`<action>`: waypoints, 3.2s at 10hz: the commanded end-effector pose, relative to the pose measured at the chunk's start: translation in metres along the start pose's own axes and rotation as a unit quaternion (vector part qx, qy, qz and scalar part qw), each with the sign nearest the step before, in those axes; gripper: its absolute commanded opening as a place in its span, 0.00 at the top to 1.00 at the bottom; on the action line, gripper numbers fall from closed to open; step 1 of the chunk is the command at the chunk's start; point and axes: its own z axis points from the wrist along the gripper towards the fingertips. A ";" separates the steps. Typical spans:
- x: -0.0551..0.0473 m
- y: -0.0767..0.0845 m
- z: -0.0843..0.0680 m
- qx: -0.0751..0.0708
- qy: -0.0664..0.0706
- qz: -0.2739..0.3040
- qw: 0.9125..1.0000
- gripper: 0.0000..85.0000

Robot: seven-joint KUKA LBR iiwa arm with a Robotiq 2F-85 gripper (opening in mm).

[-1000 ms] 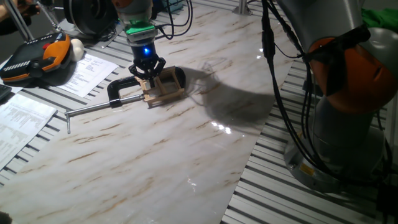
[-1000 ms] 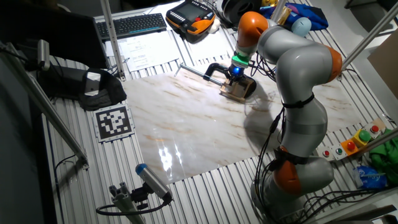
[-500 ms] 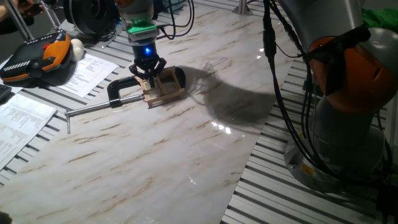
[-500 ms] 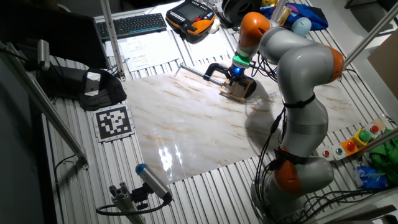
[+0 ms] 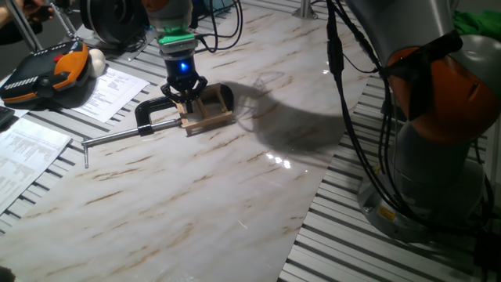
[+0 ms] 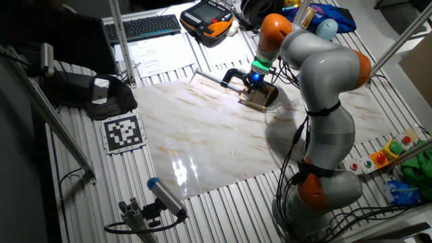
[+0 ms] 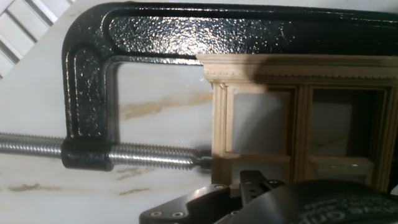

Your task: Open a sliding window

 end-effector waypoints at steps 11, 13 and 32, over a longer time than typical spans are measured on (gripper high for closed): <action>-0.003 -0.003 0.011 0.002 -0.003 -0.002 1.000 1.00; -0.003 -0.003 0.011 0.006 -0.006 -0.004 1.000 1.00; -0.004 -0.003 0.014 0.014 -0.013 -0.008 1.000 1.00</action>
